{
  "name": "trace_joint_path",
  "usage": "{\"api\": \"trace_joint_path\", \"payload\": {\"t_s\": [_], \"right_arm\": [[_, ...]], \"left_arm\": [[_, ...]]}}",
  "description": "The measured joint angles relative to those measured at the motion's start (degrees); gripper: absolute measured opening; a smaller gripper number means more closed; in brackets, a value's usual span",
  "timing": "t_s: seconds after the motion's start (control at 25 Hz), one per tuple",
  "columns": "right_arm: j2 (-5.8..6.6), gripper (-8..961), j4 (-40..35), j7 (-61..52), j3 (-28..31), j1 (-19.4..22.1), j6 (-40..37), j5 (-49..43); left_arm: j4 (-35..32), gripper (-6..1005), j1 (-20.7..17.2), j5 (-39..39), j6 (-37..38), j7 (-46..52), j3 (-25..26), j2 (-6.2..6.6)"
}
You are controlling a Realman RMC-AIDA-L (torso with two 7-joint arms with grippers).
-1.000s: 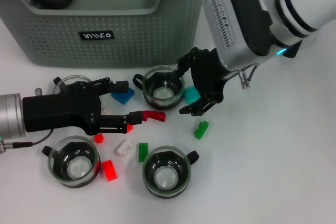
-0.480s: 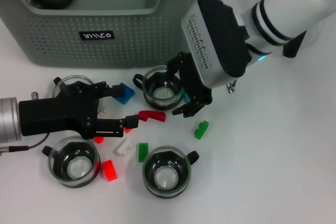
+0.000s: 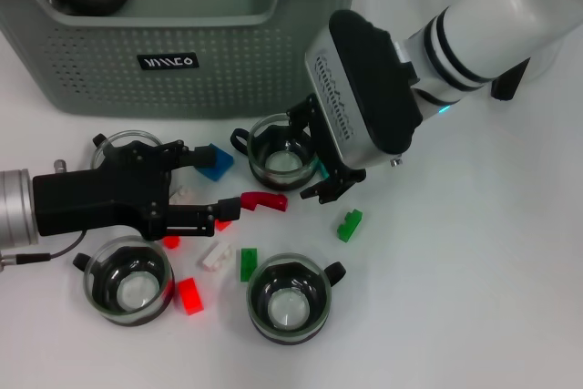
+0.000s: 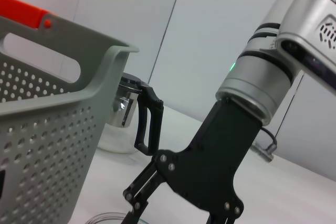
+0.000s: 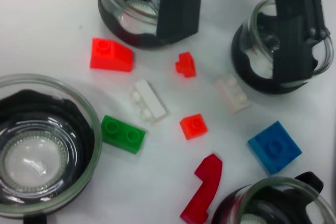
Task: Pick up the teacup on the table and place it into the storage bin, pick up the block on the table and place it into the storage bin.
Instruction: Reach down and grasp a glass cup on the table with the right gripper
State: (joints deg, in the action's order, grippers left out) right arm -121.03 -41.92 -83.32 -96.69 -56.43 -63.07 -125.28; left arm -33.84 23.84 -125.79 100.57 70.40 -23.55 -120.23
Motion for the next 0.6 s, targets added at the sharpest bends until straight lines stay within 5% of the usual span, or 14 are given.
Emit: {"api": "trace_joint_path", "payload": {"t_s": [0.6], "right_arm": [[-0.18,839,4.28,0.08,-4.56,-1.31,4.91,3.69]], "left_arm": [[0.00,926,0.17,0.11,-0.61,0.00,0.00,-0.09]]}}
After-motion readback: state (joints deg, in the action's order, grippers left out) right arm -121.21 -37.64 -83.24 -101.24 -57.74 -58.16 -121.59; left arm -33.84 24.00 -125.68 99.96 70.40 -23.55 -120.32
